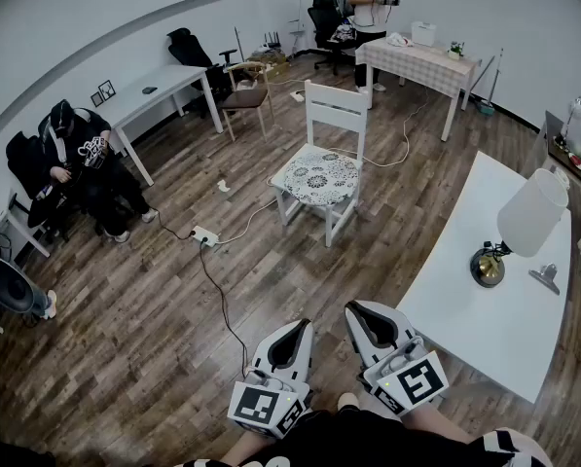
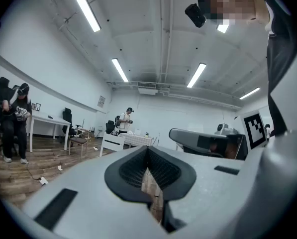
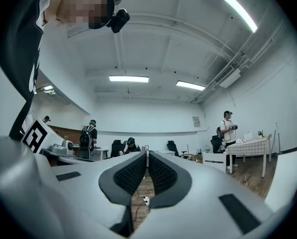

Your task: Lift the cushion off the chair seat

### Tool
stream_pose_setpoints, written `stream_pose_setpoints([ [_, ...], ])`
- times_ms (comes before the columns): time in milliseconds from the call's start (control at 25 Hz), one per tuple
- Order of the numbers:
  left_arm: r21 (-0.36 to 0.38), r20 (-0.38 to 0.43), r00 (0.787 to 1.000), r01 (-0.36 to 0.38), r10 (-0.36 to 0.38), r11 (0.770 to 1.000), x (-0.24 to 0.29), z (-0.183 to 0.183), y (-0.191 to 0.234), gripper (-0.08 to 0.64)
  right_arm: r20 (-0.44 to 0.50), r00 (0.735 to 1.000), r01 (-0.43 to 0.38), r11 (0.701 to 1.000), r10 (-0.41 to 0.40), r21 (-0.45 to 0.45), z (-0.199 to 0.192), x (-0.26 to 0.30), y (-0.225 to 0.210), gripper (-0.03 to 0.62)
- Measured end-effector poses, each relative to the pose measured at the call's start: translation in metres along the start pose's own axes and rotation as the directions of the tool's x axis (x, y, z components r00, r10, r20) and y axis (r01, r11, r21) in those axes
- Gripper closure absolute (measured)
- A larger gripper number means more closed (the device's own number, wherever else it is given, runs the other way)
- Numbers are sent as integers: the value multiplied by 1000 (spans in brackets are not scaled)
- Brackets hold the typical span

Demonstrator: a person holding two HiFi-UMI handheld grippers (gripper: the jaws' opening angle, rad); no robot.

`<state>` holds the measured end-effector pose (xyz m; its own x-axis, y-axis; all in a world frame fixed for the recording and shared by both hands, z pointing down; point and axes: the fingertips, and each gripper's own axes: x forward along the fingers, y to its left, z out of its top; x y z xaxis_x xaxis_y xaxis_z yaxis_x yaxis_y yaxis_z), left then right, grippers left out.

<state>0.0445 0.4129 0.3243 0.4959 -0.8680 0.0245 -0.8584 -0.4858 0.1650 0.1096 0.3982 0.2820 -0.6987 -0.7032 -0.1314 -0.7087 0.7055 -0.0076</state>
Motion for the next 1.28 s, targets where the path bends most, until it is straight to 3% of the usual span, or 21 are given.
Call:
stream_pose_setpoints([
  [600, 0, 9, 1000, 8, -8, 1000, -7, 5, 6, 558, -24, 1000, -11, 1000, 11, -6, -3, 9, 13, 565],
  [920, -7, 10, 1000, -10, 10, 1000, -17, 4, 23, 558, -21, 1000, 3, 999, -2, 45, -9, 20, 18, 565],
  [1280, -16, 10, 1000, -17, 17, 1000, -37, 2, 49, 558, -40, 999, -1, 999, 3, 40, -18, 41, 44, 565],
])
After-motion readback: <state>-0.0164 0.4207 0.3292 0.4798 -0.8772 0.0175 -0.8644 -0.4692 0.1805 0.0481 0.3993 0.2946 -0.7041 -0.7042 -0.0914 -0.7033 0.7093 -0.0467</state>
